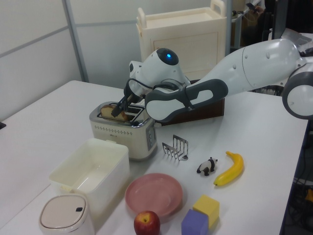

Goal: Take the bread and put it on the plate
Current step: 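Close the gripper on the toasted bread slice in the toaster, then lift the bread slice straight up out of the toaster slot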

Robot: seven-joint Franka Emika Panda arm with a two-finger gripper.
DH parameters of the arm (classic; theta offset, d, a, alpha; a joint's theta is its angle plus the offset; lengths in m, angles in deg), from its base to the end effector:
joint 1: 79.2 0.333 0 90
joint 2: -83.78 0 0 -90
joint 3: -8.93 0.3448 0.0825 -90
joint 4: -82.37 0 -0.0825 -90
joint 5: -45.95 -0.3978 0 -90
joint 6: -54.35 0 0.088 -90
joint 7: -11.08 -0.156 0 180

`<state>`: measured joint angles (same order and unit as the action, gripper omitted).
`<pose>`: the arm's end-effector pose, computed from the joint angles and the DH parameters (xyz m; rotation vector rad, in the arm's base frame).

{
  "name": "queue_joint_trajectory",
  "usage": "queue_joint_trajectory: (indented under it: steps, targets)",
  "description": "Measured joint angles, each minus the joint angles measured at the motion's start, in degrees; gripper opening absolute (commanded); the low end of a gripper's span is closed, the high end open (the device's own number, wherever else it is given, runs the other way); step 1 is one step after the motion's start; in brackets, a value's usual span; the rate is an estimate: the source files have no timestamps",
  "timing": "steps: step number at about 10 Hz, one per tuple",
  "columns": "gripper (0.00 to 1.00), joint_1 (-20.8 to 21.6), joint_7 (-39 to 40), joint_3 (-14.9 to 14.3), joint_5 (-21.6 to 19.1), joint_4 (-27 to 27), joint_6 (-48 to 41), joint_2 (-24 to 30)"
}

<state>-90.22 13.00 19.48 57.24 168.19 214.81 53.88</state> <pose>0.8082 -0.0307 0.4491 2.8276 0.1720 1.1792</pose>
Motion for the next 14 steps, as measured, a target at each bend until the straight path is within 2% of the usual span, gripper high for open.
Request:
queue_joint_trajectory:
  steps: [8,14]
  targets:
    - [0.00,-0.17,-0.06,0.00,-0.01,-1.18,0.12,0.44]
    - [0.00,-0.34,-4.71,0.00,-0.04,-0.99,-1.43,11.27]
